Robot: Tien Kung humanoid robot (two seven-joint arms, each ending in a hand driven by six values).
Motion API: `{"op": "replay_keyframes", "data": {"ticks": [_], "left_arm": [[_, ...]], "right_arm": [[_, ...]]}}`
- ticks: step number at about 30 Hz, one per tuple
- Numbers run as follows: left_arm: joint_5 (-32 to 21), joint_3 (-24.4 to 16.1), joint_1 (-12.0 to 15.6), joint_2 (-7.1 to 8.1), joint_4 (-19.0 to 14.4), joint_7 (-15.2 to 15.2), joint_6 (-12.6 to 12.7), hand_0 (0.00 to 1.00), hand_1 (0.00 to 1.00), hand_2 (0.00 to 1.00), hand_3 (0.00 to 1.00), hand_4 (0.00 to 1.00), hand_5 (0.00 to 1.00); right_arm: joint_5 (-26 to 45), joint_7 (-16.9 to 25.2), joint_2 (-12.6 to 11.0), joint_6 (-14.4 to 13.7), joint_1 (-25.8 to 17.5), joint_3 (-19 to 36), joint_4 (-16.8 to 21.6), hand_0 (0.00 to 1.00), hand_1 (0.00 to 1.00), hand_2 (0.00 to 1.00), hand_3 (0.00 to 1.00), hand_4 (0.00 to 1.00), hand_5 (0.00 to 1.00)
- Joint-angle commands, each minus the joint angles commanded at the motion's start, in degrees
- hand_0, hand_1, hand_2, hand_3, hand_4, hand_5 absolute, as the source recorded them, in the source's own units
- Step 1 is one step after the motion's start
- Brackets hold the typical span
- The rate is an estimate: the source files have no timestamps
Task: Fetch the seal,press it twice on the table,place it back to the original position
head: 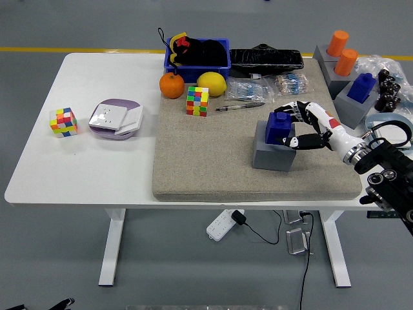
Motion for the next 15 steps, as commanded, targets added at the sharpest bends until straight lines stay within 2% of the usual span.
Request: {"op": "replay_keyframes", "data": {"ticks": [2,3,8,9,15], "left_arm": [[0.0,0.0,0.0,-0.01,0.0,0.0,0.0,0.814,0.789,0.768,0.802,0.693,0.424],[0.1,0.0,-0.1,0.0,0.0,0.0,0.0,0.814,0.789,0.767,0.803,0.693,0.423],[0.1,0.0,0.0,0.03,0.0,0.0,0.0,0.814,0.789,0.767,0.803,0.693,0.423],[0.1,0.0,0.0,0.02,0.0,0.1,0.0,0.814,0.79,0.768,0.803,0.693,0.424],[0.1,0.0,0.0,0.0,0.0,0.0,0.0,0.814,0.789,0.768,0.803,0.693,0.424]], "right_arm": [[-0.1,0.0,0.0,-0.1,0.0,0.0,0.0,0.774,0.724,0.718,0.756,0.968,0.002],[-0.2,0.0,0.0,-0.2,0.0,0.1,0.0,0.821,0.807,0.801,0.835,0.998,0.002],[-0.4,0.0,0.0,-0.3,0.0,0.2,0.0,0.821,0.807,0.801,0.835,0.998,0.002],[-0.5,-0.1,0.0,-0.3,0.0,0.2,0.1,0.841,0.851,0.84,0.872,0.998,0.02],[-0.7,-0.3,0.0,-0.3,-0.1,0.3,0.2,0.85,0.867,0.85,0.876,0.998,0.034]]}}
